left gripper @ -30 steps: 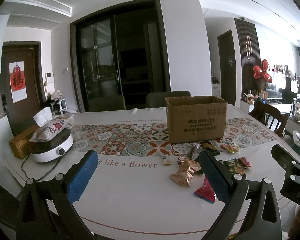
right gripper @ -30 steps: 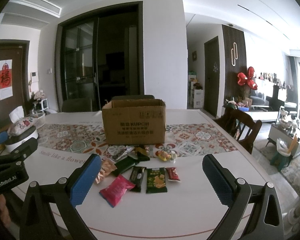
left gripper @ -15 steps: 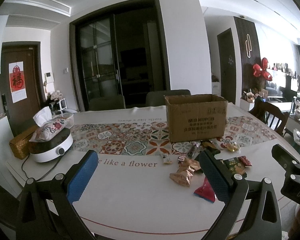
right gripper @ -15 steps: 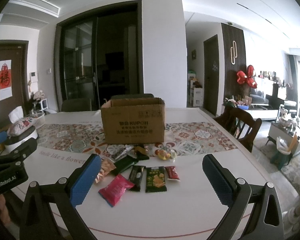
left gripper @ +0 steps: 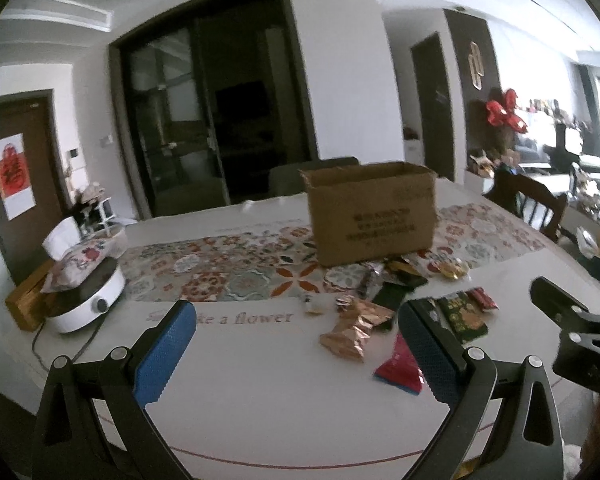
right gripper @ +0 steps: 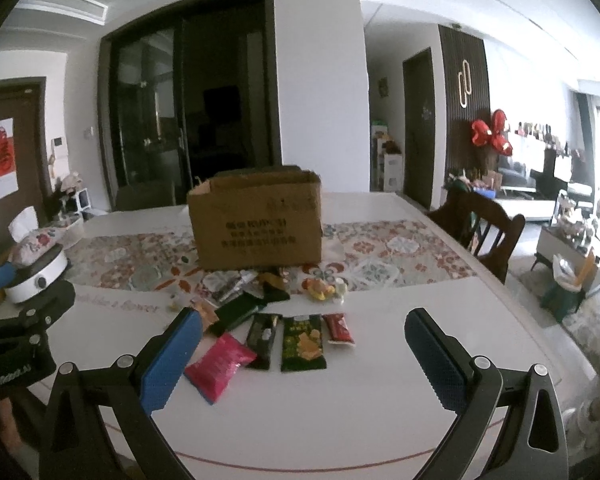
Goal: Organize snacks
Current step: 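Close the left tool on the red snack bag while the right tool grasps the red-and-white packet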
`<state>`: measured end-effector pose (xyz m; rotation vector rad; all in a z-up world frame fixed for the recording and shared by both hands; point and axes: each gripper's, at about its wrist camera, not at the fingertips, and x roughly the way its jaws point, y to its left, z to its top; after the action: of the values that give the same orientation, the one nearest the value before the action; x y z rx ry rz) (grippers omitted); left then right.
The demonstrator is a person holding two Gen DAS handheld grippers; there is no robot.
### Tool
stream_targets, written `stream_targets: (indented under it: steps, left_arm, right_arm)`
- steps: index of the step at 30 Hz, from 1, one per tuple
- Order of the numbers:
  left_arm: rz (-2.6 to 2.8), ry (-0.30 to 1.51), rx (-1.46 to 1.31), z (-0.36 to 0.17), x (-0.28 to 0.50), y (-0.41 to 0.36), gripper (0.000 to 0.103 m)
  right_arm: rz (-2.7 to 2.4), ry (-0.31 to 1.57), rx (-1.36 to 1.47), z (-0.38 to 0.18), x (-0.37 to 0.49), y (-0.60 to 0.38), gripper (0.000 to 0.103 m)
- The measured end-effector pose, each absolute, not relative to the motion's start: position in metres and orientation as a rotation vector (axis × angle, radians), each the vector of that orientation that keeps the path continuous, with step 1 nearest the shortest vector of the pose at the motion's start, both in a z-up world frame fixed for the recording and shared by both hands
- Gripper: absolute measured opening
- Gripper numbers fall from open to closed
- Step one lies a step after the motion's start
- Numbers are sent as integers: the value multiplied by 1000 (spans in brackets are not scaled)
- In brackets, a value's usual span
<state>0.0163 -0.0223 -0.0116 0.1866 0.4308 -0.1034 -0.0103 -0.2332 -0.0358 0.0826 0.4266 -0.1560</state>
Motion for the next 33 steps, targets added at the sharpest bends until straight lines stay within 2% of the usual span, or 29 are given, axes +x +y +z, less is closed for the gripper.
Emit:
stream_targets:
  steps: [3,9,14,19,29,33]
  left_arm:
    - [-157,465,223,-20,26,-37,101]
    - [-259,518,304,-36,42,-67,91]
    - [-325,598,330,-53,61,-86,78]
    - [-373,663,335,-68,75,-98,72]
    - [-466,801,339,-98,98,-114,57]
    - [-469,834,343,-107,106,-117,55]
  right_arm:
    - [-160,458,96,-43,-2,-241,102]
    - [-164,528,123,-58,15,-254,101]
    - [-149,604,129,-72,35,-263,93]
    - [-129,671,123,-84,55,-266,84]
    - [-127,767,130,-106,92,-277,71]
    - [-122,803,138,-116,101,-278,66]
